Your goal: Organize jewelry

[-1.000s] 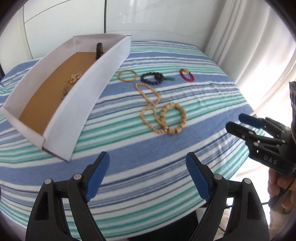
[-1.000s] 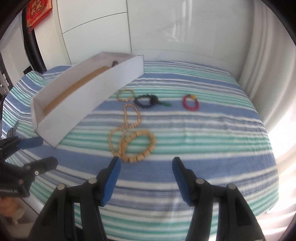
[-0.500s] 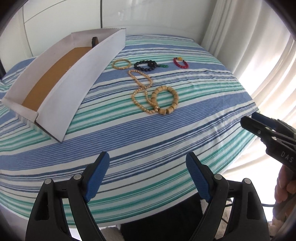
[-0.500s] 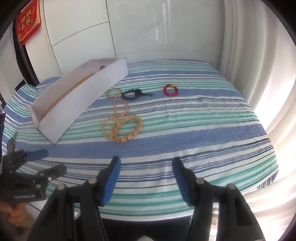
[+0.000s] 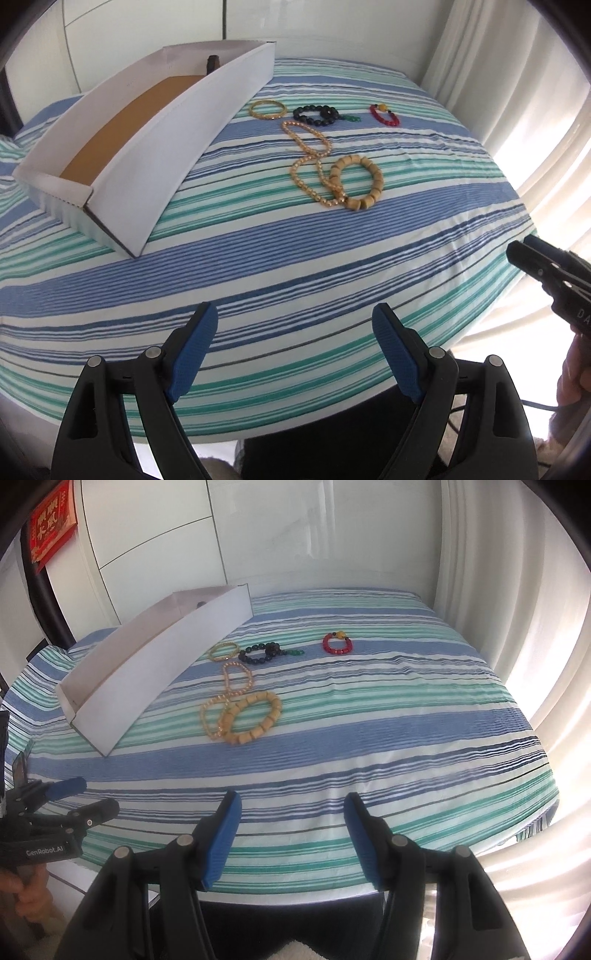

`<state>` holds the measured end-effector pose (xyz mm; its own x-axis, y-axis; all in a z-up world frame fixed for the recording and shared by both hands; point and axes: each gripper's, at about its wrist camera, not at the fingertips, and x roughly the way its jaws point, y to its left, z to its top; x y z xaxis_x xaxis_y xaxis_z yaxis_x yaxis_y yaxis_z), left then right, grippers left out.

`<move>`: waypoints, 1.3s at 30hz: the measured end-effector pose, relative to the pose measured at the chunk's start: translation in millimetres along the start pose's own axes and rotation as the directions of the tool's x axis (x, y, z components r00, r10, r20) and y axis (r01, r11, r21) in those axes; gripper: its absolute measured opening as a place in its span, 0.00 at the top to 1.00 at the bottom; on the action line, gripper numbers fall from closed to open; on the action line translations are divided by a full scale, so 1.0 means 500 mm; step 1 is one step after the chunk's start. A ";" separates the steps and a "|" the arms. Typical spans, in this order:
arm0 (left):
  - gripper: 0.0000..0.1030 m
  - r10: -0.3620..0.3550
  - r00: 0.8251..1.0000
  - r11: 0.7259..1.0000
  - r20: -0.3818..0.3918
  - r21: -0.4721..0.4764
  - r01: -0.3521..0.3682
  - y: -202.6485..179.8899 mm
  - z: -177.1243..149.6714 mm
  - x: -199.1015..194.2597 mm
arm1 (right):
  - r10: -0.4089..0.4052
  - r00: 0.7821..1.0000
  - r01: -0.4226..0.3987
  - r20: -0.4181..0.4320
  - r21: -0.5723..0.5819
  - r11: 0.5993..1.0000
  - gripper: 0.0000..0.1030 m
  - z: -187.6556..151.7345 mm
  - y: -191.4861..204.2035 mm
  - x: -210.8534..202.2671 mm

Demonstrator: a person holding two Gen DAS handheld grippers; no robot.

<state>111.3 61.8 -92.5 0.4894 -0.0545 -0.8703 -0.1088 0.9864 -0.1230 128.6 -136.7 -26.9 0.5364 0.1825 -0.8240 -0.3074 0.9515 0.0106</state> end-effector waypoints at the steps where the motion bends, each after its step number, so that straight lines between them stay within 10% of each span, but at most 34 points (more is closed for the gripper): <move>1: 0.16 -0.001 1.000 1.000 -0.002 0.002 0.001 -0.002 0.002 0.002 | 0.001 1.000 -0.001 -0.001 0.001 1.000 0.43 0.000 -0.001 0.001; 39: 0.16 0.050 0.998 0.998 -0.025 0.043 -0.049 -0.014 0.108 0.083 | 0.015 0.995 -0.013 -0.095 0.025 1.000 0.43 0.019 -0.027 0.084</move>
<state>179.2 60.8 -102.1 0.4619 -0.0092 -0.8869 -0.0955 0.9936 -0.0600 163.0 -139.3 -56.3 0.4547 0.1723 -0.8738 -0.2943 0.9551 0.0352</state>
